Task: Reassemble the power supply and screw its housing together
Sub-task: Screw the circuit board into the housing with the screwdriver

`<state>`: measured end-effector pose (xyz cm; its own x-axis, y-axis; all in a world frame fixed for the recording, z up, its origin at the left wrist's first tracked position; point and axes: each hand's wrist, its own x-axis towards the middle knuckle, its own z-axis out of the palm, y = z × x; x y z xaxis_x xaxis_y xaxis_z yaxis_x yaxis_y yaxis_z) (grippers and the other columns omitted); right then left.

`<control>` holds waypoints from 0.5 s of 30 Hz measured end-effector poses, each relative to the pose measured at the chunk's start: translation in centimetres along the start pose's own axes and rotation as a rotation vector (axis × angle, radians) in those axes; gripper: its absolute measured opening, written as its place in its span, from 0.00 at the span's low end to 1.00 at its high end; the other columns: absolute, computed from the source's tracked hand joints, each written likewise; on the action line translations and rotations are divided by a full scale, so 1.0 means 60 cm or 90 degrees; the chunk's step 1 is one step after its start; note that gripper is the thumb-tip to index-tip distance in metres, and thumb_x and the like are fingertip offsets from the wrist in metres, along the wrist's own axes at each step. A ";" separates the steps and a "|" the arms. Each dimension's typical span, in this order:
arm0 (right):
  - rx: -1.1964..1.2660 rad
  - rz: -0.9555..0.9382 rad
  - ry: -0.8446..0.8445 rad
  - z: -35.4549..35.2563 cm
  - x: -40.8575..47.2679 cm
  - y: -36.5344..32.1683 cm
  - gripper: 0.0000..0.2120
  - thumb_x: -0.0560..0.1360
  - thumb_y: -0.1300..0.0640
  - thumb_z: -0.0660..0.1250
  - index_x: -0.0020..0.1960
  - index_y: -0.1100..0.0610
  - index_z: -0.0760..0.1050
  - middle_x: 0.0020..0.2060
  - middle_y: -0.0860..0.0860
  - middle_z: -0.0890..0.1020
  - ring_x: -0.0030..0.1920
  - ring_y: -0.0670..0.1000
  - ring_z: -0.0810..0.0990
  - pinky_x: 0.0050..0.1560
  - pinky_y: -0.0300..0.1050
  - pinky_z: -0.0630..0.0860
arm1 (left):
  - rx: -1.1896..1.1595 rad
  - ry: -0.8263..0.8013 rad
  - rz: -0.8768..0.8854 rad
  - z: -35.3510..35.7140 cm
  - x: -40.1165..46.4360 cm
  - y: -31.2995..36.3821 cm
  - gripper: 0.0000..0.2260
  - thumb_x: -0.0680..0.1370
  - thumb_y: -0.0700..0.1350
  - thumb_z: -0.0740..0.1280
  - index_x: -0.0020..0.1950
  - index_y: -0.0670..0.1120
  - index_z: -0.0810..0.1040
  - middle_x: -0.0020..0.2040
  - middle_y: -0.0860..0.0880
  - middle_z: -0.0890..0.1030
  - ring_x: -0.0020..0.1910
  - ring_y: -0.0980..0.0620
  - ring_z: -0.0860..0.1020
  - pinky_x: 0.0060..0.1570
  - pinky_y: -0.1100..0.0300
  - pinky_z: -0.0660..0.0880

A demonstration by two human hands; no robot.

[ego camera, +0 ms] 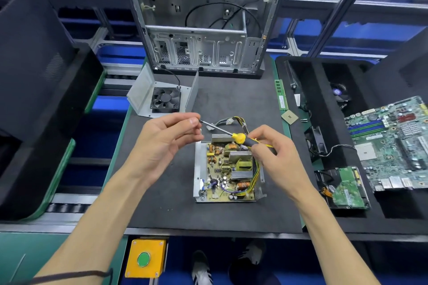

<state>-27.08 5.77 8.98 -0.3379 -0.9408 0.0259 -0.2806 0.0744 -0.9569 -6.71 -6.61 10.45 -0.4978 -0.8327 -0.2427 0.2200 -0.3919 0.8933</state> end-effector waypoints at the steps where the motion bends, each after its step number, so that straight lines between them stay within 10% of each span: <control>1: -0.003 0.000 -0.002 -0.002 -0.002 -0.001 0.10 0.68 0.43 0.63 0.40 0.48 0.76 0.27 0.54 0.65 0.30 0.49 0.59 0.30 0.40 0.55 | 0.022 -0.007 0.011 0.001 -0.002 0.002 0.07 0.71 0.40 0.74 0.47 0.40 0.87 0.40 0.43 0.83 0.40 0.49 0.82 0.43 0.60 0.81; 6: -0.020 -0.001 -0.001 -0.007 -0.014 -0.006 0.08 0.71 0.48 0.65 0.42 0.52 0.76 0.30 0.62 0.71 0.29 0.48 0.60 0.30 0.38 0.57 | 0.106 0.004 0.046 0.006 -0.005 0.002 0.08 0.70 0.43 0.74 0.45 0.40 0.87 0.39 0.41 0.83 0.39 0.48 0.82 0.42 0.60 0.81; 15: 0.042 0.040 0.019 -0.001 -0.041 -0.002 0.05 0.73 0.56 0.64 0.48 0.52 0.76 0.29 0.42 0.76 0.26 0.44 0.64 0.29 0.34 0.61 | 0.002 0.034 0.029 0.022 -0.020 -0.018 0.06 0.71 0.43 0.75 0.45 0.41 0.88 0.41 0.42 0.85 0.40 0.49 0.83 0.44 0.58 0.82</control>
<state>-26.30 8.09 9.07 -0.3798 -0.9247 -0.0269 -0.1987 0.1100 -0.9739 -7.48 -4.68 10.30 -0.4419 -0.8693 -0.2216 0.2386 -0.3520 0.9051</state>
